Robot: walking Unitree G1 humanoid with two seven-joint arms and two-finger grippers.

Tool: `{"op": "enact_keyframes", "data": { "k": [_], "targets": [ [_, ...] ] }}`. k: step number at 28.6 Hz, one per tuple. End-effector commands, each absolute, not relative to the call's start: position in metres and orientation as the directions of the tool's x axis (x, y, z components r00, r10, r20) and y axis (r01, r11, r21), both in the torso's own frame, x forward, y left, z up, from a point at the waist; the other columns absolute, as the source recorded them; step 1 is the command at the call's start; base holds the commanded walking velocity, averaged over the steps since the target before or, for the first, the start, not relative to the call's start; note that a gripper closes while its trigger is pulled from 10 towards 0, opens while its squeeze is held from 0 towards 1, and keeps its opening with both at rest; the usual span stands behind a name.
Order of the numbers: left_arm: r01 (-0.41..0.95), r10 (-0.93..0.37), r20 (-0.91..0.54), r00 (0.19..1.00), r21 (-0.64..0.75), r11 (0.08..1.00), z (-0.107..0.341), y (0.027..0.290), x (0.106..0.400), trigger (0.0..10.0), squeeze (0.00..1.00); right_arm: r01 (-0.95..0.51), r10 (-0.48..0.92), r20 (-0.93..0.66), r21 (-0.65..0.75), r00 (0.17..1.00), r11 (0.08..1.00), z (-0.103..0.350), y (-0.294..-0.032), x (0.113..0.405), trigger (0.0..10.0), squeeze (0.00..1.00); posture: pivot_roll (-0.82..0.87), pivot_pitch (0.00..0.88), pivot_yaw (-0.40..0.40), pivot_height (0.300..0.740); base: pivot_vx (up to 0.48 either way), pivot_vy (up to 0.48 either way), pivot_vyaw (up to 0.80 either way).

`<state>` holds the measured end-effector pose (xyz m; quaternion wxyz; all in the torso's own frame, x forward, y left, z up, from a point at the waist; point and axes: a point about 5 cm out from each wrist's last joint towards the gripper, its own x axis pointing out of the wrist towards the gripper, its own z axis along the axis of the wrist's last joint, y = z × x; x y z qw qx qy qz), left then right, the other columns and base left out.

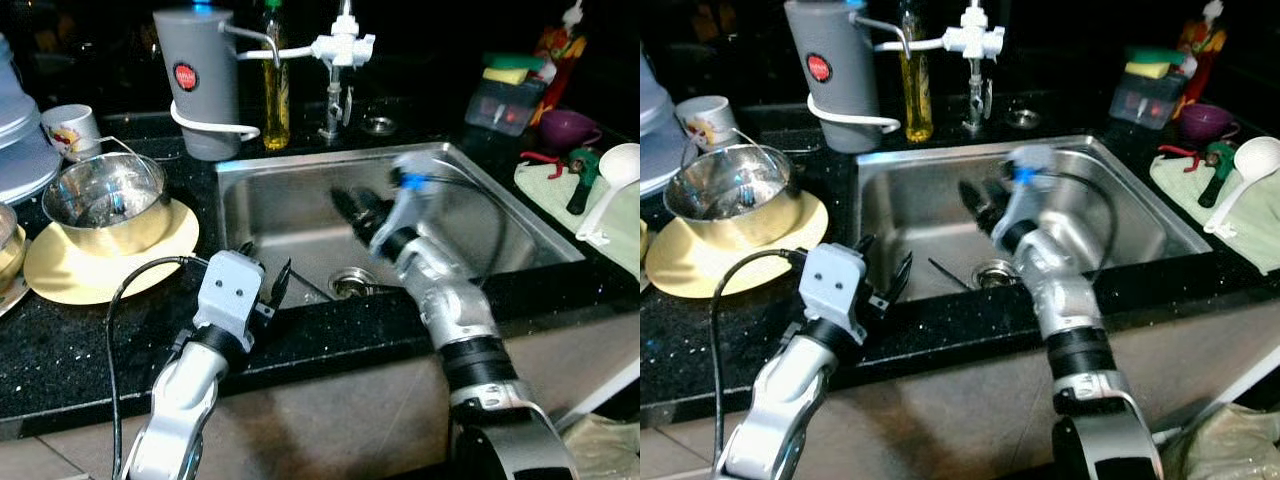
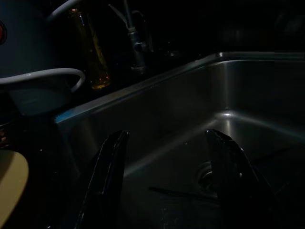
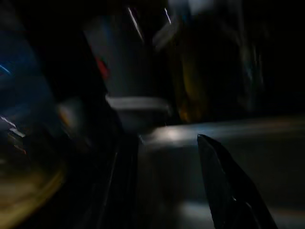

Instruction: Kitchen organization

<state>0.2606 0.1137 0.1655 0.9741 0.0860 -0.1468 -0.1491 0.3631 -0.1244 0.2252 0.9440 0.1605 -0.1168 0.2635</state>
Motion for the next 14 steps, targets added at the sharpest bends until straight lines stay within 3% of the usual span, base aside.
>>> {"op": "enact_keyframes", "data": {
  "k": [1,5,14],
  "targets": [
    [0.274,-0.321,0.245,0.915,0.208,0.939,0.164,0.113,0.263,10.0,0.00,-0.586,0.474,0.390,0.250,0.790,0.771,0.231,-0.129,0.353,10.0,0.00,-0.03,0.000,-0.036,0.740,0.000,0.000,0.00],
    [0.275,-0.328,0.254,0.910,0.222,0.935,0.168,0.114,0.266,10.0,0.00,-0.615,0.490,0.420,0.243,0.764,0.750,0.231,-0.130,0.345,10.0,0.00,-0.03,0.000,-0.033,0.740,0.000,0.000,0.13],
    [0.226,-0.310,0.306,0.900,0.279,0.933,0.187,0.127,0.277,10.0,0.00,-0.710,0.567,0.468,0.219,0.678,0.669,0.230,-0.128,0.324,10.0,0.00,-0.02,0.000,-0.027,0.740,0.000,0.000,0.80]
  ]
}}
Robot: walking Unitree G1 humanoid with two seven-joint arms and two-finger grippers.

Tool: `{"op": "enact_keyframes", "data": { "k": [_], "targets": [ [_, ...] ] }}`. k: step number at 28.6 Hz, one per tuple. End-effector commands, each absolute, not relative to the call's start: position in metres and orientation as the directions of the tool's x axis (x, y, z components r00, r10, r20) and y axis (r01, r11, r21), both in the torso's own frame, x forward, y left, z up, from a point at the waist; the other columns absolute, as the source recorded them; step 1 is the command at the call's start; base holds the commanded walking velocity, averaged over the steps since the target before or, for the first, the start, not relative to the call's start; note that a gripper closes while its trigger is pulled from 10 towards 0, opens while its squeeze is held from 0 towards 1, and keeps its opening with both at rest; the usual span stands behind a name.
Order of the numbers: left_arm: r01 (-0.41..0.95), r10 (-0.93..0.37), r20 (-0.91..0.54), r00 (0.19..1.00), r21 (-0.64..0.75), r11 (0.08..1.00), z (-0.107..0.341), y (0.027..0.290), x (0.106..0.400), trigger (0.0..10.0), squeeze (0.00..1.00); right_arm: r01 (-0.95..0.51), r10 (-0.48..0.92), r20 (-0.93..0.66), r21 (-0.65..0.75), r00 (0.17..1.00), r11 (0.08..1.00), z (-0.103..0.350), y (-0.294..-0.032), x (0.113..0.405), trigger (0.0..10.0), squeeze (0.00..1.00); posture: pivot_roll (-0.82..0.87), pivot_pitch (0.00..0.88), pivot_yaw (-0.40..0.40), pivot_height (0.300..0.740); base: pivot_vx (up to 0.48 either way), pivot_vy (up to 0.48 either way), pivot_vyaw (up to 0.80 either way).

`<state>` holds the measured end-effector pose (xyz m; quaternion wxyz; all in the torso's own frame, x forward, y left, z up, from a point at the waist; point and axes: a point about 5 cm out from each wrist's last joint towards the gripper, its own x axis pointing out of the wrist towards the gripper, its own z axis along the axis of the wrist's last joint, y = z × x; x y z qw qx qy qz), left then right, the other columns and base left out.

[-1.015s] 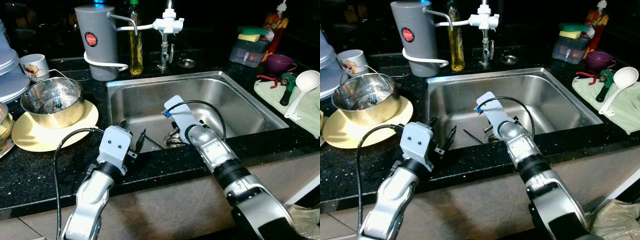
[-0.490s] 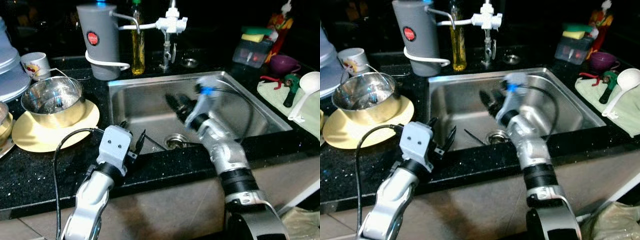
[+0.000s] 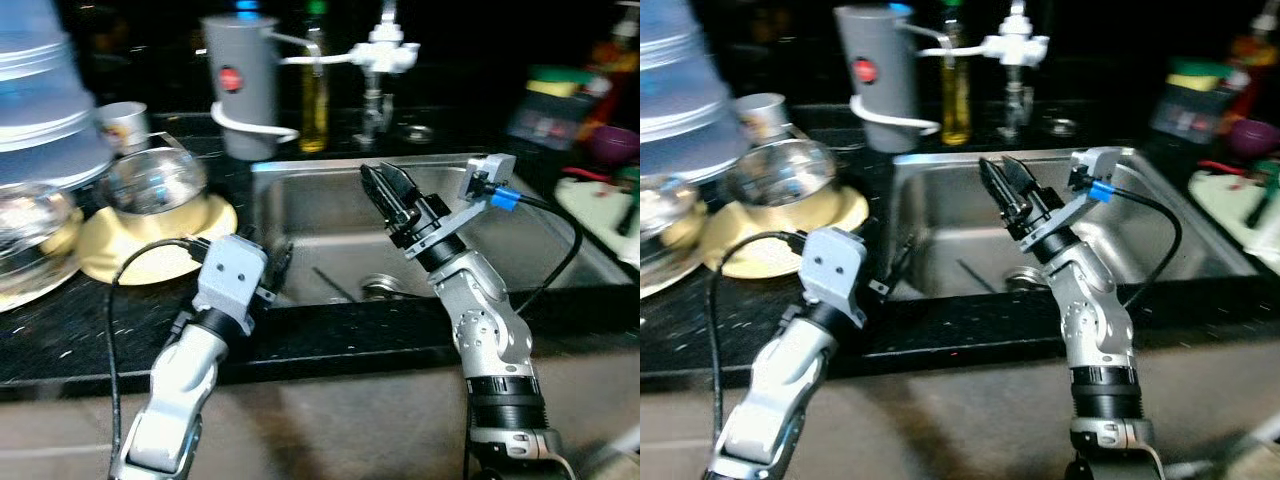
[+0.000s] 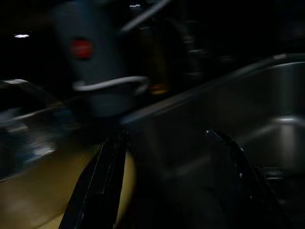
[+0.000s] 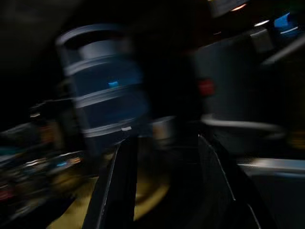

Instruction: Kitchen organization

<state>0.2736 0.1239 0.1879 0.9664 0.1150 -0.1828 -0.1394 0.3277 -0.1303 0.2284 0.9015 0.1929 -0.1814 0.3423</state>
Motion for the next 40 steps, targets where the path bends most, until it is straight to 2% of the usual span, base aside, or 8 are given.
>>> {"op": "enact_keyframes", "data": {
  "k": [1,15,40],
  "targets": [
    [0.226,-0.310,0.306,0.900,0.279,0.933,0.187,0.127,0.277,10.0,0.00,-0.710,0.567,0.468,0.219,0.678,0.669,0.230,-0.128,0.324,10.0,0.00,-0.02,0.000,-0.027,0.740,0.000,0.000,0.80],
    [0.227,-0.320,0.349,0.881,0.280,0.933,0.205,0.133,0.295,10.0,0.00,-0.764,0.623,0.473,0.197,0.623,0.614,0.231,-0.118,0.310,10.0,0.00,-0.04,0.000,-0.018,0.740,0.000,0.000,0.80],
    [0.277,-0.365,0.355,0.861,0.275,0.921,0.209,0.124,0.301,10.0,0.00,-0.766,0.622,0.477,0.202,0.621,0.610,0.230,-0.117,0.308,10.0,0.00,-0.04,0.000,-0.011,0.740,0.000,0.000,0.80]
  ]
}}
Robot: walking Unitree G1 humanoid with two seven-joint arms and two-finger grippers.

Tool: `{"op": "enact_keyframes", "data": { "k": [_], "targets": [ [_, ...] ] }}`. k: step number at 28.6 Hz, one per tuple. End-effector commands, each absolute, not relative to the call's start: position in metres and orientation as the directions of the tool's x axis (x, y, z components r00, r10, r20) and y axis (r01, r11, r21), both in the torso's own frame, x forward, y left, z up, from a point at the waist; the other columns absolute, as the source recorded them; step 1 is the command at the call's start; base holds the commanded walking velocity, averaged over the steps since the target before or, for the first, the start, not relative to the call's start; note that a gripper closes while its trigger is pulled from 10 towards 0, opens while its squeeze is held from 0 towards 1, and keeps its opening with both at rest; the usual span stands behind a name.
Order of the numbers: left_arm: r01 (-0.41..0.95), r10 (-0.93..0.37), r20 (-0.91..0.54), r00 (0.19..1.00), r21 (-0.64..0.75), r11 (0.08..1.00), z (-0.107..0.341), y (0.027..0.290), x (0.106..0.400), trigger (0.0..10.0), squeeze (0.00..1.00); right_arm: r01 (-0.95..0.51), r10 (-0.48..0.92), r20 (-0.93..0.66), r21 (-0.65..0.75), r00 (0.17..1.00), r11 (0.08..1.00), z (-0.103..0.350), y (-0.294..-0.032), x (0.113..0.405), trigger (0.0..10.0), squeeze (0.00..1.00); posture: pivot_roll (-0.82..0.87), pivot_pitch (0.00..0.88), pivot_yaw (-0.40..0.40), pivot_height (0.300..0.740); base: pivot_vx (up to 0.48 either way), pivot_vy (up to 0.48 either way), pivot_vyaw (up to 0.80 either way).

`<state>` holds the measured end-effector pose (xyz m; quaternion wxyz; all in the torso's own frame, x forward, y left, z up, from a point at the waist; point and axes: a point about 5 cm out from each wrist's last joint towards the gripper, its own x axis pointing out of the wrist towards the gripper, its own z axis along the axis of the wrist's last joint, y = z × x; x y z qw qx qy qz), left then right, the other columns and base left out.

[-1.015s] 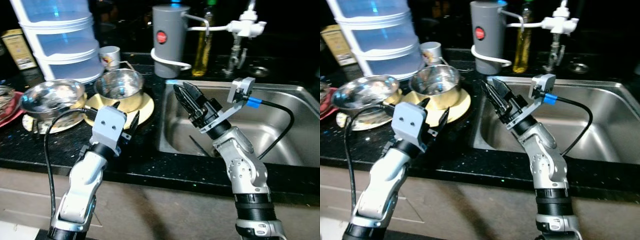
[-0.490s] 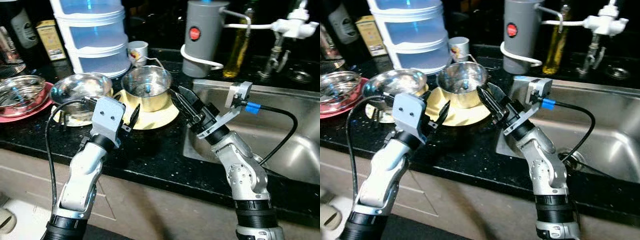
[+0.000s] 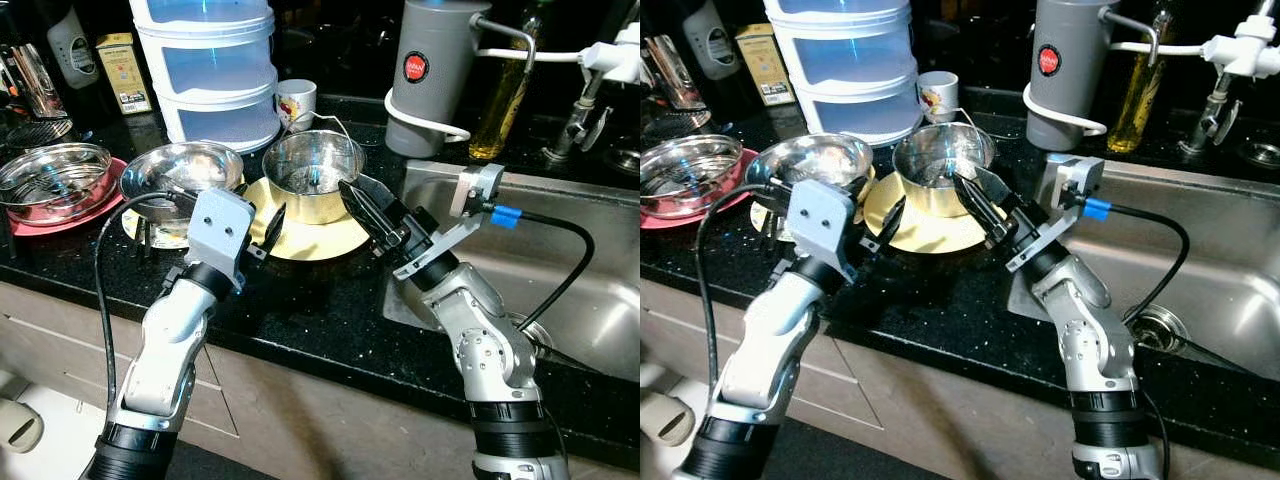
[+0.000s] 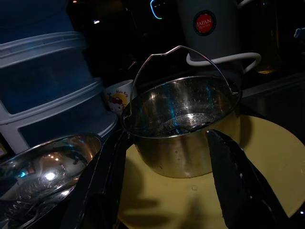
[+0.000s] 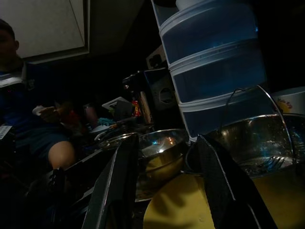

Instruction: Kitchen organization

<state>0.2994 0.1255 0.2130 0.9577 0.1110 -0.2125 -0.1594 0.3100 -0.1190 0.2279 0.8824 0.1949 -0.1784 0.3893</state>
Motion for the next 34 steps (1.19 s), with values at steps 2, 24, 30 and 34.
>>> {"op": "enact_keyframes", "data": {
  "k": [2,24,30,34],
  "targets": [
    [0.282,-0.369,0.352,0.860,0.274,0.919,0.209,0.123,0.301,10.0,0.00,-0.765,0.619,0.479,0.205,0.623,0.611,0.231,-0.117,0.307,10.0,0.00,-0.04,0.000,-0.009,0.740,0.000,0.000,0.80],
    [0.287,-0.362,0.325,0.874,0.256,0.923,0.205,0.122,0.303,10.0,0.00,-0.721,0.569,0.472,0.250,0.674,0.646,0.231,-0.121,0.312,10.0,0.00,-0.04,0.000,-0.004,0.740,0.000,-0.087,0.73],
    [0.298,-0.374,0.344,0.861,0.255,0.920,0.210,0.121,0.304,10.0,0.00,-0.684,0.538,0.457,0.252,0.708,0.685,0.234,-0.126,0.317,10.0,0.00,-0.04,0.000,-0.005,0.740,0.000,0.000,0.00],
    [0.291,-0.368,0.353,0.860,0.254,0.922,0.213,0.126,0.306,10.0,0.00,-0.639,0.512,0.424,0.244,0.747,0.730,0.233,-0.129,0.322,10.0,0.00,-0.04,0.000,-0.005,0.740,0.000,0.000,0.00]
  ]
}}
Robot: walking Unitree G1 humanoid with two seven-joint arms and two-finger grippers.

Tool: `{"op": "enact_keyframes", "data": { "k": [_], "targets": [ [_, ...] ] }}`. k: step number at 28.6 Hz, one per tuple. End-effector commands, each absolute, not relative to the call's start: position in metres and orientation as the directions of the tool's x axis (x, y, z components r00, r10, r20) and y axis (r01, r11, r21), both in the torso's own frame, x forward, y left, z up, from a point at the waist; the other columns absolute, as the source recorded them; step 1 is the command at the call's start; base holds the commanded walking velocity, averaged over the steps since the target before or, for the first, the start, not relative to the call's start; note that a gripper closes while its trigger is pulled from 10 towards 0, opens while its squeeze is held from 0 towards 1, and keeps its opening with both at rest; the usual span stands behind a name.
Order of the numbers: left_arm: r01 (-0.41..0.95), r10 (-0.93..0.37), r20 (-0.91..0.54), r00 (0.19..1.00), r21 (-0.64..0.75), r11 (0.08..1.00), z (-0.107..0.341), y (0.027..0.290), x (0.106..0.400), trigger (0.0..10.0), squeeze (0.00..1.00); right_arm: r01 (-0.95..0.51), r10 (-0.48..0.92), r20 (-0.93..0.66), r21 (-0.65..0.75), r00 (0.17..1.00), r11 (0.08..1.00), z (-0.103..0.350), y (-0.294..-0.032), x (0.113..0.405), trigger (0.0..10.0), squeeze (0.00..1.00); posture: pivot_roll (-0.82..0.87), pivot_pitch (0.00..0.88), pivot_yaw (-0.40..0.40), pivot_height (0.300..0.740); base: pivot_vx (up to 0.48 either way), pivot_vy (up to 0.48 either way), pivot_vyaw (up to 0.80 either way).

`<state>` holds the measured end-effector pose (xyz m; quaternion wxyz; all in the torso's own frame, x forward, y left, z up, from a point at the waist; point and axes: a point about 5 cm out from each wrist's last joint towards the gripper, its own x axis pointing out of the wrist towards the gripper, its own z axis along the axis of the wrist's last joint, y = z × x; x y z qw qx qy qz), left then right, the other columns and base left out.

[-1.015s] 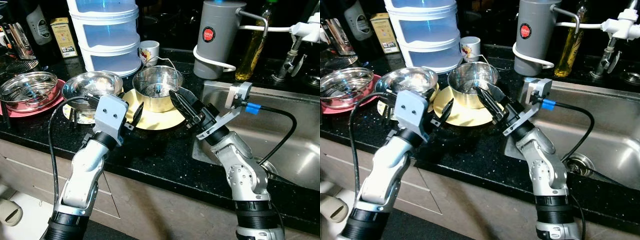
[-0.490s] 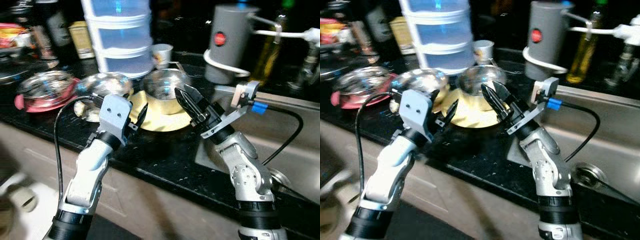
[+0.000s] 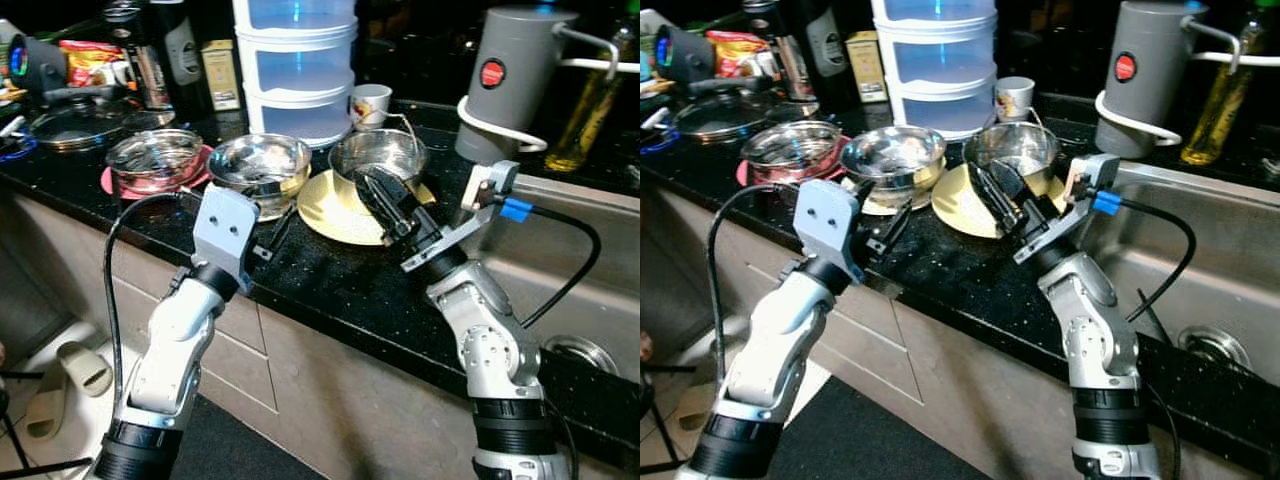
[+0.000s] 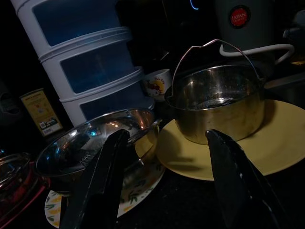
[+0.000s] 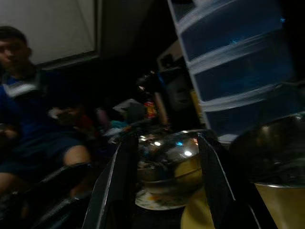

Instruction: Kitchen organization

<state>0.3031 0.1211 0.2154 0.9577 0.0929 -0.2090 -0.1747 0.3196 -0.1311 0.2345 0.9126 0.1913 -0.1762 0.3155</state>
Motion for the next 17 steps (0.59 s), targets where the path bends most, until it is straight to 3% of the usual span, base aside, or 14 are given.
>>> {"op": "enact_keyframes", "data": {
  "k": [1,11,17],
  "targets": [
    [0.283,-0.360,0.357,0.862,0.249,0.926,0.215,0.129,0.307,10.0,0.00,-0.623,0.501,0.416,0.241,0.759,0.744,0.233,-0.131,0.323,10.0,0.00,-0.04,0.000,-0.006,0.740,0.000,0.000,0.00],
    [0.216,-0.303,0.410,0.861,0.246,0.945,0.233,0.161,0.327,10.0,0.00,-0.512,0.412,0.379,0.216,0.828,0.831,0.235,-0.150,0.328,10.0,0.00,-0.06,0.000,-0.005,0.740,0.000,0.000,0.00],
    [0.259,-0.336,0.442,0.832,0.225,0.939,0.247,0.159,0.337,10.0,0.00,-0.444,0.359,0.359,0.190,0.862,0.876,0.238,-0.163,0.329,10.0,0.00,-0.08,0.000,0.002,0.740,0.000,0.000,-0.13]
  ]
}}
